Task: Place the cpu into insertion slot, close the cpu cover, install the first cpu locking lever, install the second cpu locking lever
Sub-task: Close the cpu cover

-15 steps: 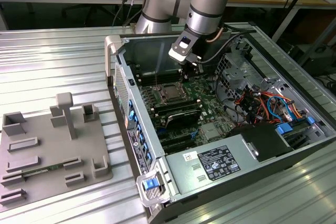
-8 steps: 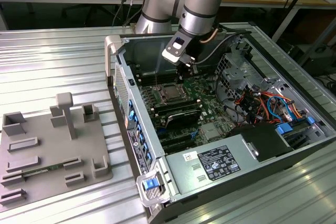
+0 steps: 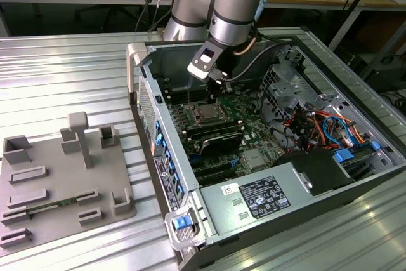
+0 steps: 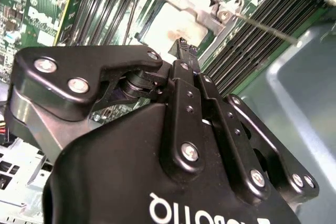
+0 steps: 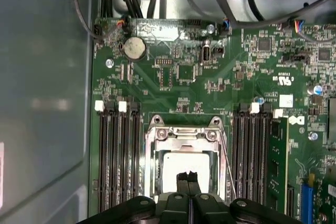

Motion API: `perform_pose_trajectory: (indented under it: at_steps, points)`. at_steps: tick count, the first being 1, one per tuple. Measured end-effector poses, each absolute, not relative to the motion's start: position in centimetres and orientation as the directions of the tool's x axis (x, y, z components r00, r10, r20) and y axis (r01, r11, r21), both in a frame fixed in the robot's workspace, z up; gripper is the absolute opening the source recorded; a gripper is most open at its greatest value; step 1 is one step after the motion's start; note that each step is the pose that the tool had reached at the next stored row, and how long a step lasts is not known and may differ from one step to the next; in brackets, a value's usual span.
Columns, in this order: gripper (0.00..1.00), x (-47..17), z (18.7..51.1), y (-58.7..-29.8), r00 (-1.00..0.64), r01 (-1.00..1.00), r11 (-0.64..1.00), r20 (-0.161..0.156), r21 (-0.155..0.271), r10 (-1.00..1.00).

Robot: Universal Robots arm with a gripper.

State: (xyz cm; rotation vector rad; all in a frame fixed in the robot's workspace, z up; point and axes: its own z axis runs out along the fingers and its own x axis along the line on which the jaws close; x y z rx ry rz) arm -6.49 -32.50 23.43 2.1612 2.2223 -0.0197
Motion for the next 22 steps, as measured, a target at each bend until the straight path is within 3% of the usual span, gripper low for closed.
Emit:
perform_pose_trajectory:
  at_steps: [22]
  points:
    - [0.11,-7.8,22.8,-32.5,-0.028,0.999,0.029,-0.039,0.020,0.999]
